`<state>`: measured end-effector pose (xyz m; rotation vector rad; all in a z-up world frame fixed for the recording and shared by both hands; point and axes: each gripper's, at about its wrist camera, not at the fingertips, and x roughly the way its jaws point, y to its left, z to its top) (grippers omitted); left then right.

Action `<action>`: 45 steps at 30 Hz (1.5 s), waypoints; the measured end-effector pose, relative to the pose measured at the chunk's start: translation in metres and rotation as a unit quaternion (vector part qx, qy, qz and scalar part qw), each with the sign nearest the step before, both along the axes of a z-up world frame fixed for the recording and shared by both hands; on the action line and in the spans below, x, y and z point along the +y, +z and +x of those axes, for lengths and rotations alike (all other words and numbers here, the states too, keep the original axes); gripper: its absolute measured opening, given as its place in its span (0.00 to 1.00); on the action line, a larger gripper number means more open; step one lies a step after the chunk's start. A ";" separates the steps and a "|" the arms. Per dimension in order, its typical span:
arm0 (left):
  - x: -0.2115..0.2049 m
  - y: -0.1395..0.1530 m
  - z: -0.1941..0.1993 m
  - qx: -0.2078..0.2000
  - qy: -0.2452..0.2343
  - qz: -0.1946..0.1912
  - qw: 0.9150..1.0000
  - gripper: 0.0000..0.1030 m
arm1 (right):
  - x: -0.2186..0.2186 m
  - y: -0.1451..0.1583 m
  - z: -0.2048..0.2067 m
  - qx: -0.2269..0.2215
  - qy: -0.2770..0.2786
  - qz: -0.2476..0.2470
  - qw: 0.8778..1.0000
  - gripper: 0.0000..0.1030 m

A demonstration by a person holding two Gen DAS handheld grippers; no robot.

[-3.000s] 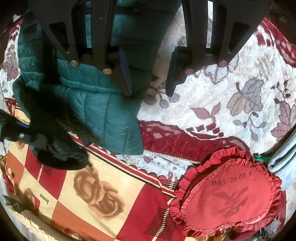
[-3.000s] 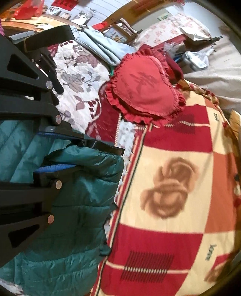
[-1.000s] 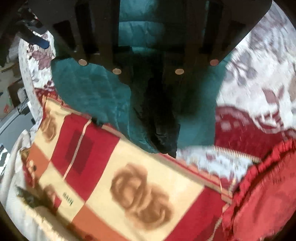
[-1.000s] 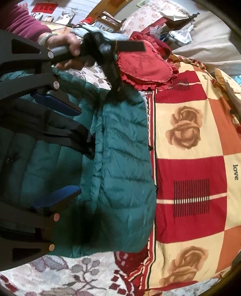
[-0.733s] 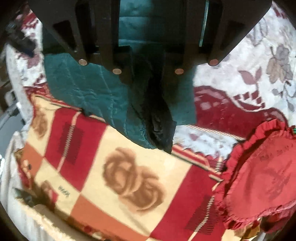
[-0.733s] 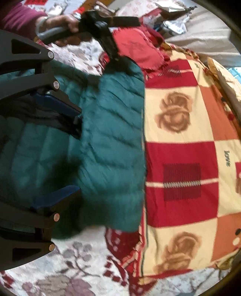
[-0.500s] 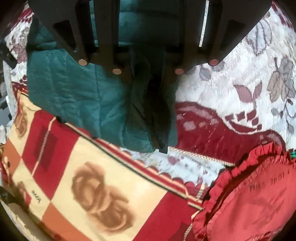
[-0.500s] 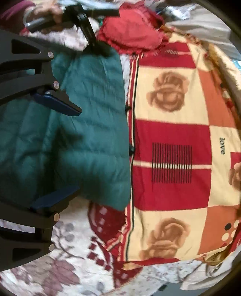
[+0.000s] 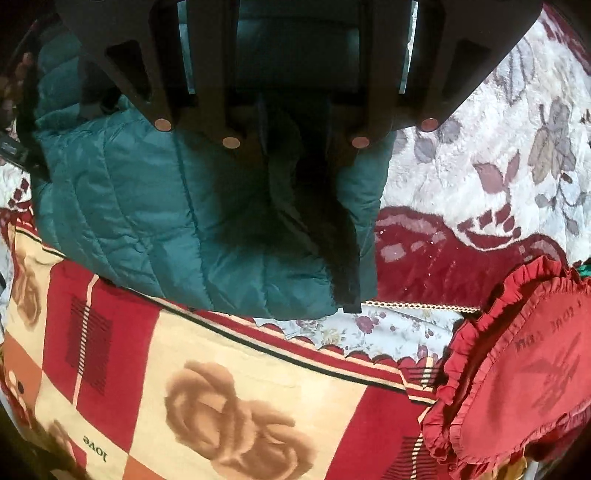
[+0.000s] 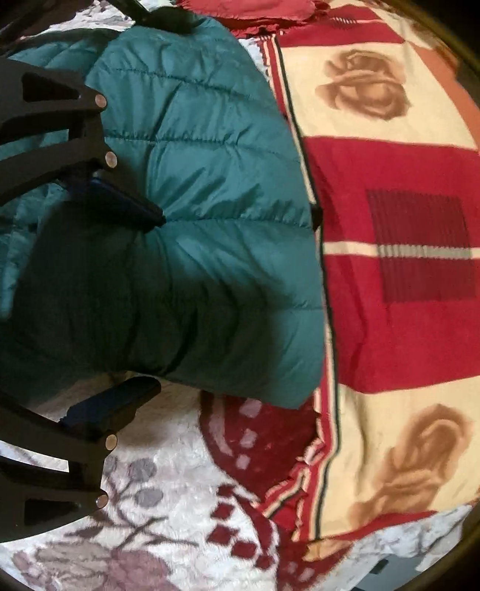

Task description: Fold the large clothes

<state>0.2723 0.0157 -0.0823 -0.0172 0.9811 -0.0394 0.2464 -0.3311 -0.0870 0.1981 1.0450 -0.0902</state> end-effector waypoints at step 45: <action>-0.009 0.076 -0.032 -0.055 -0.023 0.000 0.998 0.27 | 0.070 0.035 -0.014 -0.046 0.089 -0.028 0.995 0.79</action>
